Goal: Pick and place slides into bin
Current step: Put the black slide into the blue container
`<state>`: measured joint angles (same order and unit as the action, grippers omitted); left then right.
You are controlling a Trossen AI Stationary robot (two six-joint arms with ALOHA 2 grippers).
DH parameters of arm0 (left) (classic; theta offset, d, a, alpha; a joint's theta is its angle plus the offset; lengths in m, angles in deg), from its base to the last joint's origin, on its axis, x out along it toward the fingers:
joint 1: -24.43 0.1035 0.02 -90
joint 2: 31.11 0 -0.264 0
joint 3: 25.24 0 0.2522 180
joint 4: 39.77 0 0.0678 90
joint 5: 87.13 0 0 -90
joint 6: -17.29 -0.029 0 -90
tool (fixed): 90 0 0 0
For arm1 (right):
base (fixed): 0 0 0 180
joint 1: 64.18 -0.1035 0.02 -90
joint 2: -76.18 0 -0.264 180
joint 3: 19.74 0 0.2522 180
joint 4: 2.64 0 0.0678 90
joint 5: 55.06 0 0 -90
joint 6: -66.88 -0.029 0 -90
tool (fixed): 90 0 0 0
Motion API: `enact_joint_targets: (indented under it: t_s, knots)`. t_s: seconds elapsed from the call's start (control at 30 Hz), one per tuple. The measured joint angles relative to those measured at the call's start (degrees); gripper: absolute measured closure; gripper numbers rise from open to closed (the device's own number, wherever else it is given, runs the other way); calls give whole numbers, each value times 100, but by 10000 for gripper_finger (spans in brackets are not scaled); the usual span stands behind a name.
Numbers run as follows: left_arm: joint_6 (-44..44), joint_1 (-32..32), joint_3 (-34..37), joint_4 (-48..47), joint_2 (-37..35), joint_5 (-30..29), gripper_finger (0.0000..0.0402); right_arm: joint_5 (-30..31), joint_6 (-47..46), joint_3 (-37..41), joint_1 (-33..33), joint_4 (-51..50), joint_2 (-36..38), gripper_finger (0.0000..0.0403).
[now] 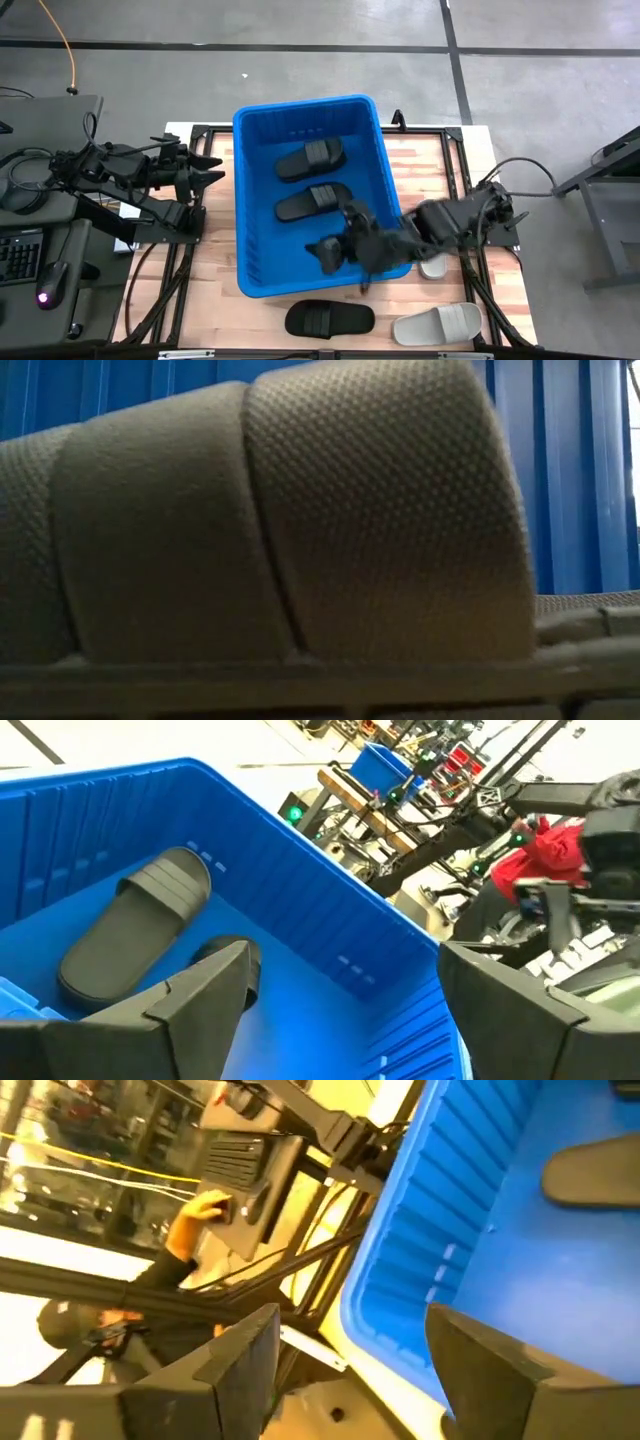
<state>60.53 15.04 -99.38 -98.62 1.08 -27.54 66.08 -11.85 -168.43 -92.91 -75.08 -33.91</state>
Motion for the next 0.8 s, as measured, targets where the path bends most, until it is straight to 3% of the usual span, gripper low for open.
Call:
enact_joint_targets:
  t_s: [0.33, 0.5, 0.8]
  knots:
    - [-97, 0, 0, 15, 0, 208, 92, 1266, -1765, 2, -1146, -323, -332, 162]
    - [-100, 0, 0, 14, 0, 276, 92, 1404, -2946, 2, -1511, -596, -687, 162]
    - [-286, 0, 0, 8, 0, 280, 92, 1491, -3517, 4, -1905, 493, -1341, 162]
